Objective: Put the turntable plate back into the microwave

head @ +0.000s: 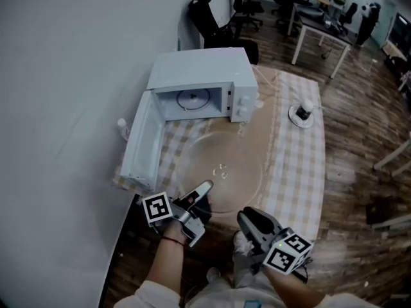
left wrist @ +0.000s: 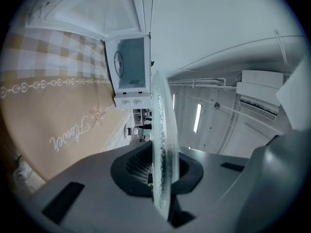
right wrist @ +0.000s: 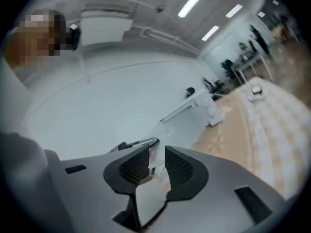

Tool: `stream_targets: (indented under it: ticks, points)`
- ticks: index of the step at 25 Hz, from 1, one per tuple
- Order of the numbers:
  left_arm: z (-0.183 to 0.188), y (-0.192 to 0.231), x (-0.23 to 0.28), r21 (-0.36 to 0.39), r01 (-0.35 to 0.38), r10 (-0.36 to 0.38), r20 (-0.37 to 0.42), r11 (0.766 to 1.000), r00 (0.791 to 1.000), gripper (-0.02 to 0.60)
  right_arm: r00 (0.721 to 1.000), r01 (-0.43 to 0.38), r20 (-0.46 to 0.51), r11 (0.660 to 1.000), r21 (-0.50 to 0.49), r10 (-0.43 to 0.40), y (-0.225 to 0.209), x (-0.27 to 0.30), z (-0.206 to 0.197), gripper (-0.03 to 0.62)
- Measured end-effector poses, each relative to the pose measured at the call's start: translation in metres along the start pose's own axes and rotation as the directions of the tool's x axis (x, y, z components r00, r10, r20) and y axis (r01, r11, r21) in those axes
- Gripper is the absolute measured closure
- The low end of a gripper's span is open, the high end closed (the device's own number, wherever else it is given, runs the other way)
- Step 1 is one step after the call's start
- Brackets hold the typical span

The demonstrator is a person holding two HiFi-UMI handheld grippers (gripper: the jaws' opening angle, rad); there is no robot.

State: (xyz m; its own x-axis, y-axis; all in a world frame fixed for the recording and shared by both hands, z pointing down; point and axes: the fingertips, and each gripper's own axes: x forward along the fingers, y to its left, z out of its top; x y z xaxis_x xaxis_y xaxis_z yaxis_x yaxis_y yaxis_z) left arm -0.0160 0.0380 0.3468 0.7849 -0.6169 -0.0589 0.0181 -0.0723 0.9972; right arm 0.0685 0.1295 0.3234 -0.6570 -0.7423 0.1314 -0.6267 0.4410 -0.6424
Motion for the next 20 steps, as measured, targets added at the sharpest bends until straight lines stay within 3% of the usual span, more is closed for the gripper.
stream_targets:
  ticks: [3,6,11,14,16,20]
  points:
    - [0.008,0.001,0.001,0.008,-0.001,0.002,-0.043,1.0,0.999,0.568,0.999,0.006,0.048,0.941,0.337,-0.024,-0.014,0.005,-0.007,0.488]
    - [0.013,0.002,0.003,0.018,-0.005,0.007,-0.087,1.0,0.996,0.568,0.998,-0.009,0.054,0.877,0.481,-0.02,-0.026,0.013,-0.013,0.48]
    - [0.011,0.003,0.005,0.025,0.002,0.001,-0.129,1.0,0.992,0.568,0.998,-0.029,0.057,0.806,0.592,-0.006,-0.039,0.032,-0.018,0.474]
    - [0.008,0.003,0.006,0.01,0.017,-0.015,-0.143,1.0,0.99,0.568,0.998,-0.036,0.064,0.785,0.619,-0.005,-0.044,0.04,-0.019,0.482]
    - [0.007,0.004,0.007,0.002,0.018,-0.018,-0.145,1.0,0.989,0.568,0.997,-0.048,0.071,0.773,0.633,0.003,-0.046,0.043,-0.018,0.526]
    - [0.009,0.006,0.007,0.008,0.011,-0.01,-0.157,1.0,0.988,0.568,0.996,-0.081,0.087,0.741,0.667,0.031,-0.047,0.05,-0.02,0.531]
